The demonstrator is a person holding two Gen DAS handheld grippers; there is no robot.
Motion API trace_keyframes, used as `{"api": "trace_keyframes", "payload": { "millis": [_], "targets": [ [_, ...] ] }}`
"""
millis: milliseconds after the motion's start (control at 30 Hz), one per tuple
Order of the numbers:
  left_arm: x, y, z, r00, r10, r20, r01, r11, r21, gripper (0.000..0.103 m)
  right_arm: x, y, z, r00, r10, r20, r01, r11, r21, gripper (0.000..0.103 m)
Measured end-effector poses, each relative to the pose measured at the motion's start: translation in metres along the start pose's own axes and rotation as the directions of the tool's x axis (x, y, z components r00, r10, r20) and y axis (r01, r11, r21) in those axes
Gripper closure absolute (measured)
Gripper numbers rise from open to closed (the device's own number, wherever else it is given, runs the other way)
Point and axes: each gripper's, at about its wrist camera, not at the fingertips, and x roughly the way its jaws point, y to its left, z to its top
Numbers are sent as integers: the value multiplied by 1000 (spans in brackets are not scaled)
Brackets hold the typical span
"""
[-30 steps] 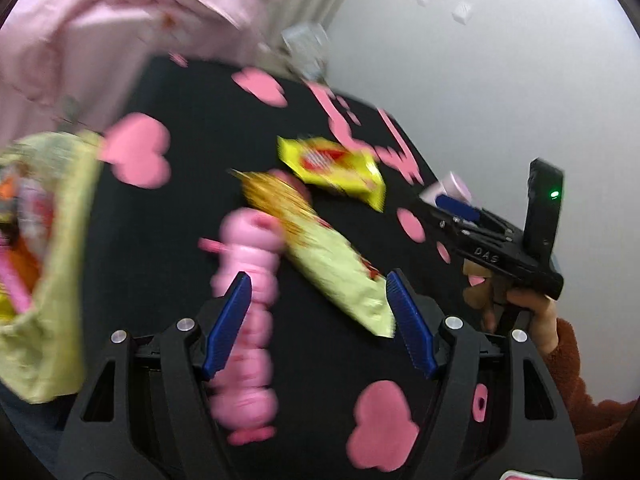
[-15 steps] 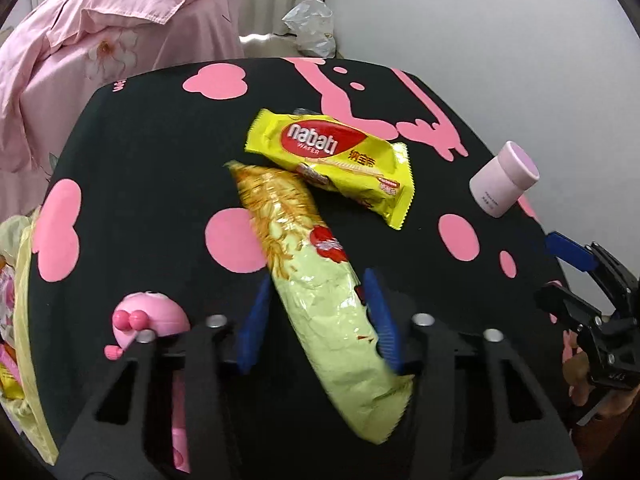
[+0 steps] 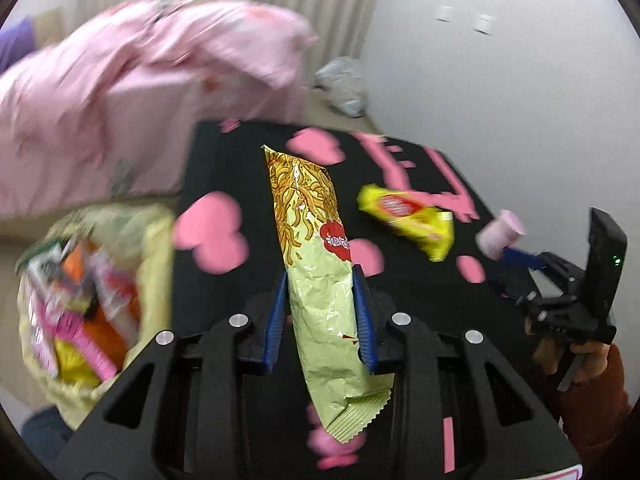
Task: Collect trash
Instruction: 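Grasp the gold snack bag with the left tool while the right tool grasps the yellow Nabati wafer, then carry the gold snack bag and Nabati wafer into the yellow bag and release both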
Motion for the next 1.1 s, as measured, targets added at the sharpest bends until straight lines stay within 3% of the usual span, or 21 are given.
{"api": "trace_keyframes", "payload": {
  "millis": [167,267,467,633,733,800,1000,1100],
  "targets": [
    [6,33,-18,999,-26,-34,23,997,-73,74,26,5,21,998,37,-41,-38,999,-36,34],
    [13,39,-25,997,-48,-55,43,996,-82,74,42,12,38,1000,-25,-11,24,995,-101,34],
    [28,30,-35,991,-91,-94,86,994,-64,74,80,3,68,997,35,-64,-41,993,-110,34],
    [28,25,-37,992,-98,-84,93,994,-60,74,107,-5,66,972,137,-192,-148,988,-45,34],
    [26,28,-37,992,-98,-74,92,993,-77,74,103,5,55,975,118,-190,-137,987,-88,35],
    [26,29,-38,993,-95,-73,89,993,-82,74,99,11,48,976,100,-192,-122,987,-106,53],
    [20,30,-40,994,-85,-64,79,993,-86,74,86,19,36,984,52,-169,-67,994,-84,69],
    [14,29,-39,996,-79,-53,74,994,-82,74,72,18,36,988,72,-138,-78,996,-39,71]
  ]
}}
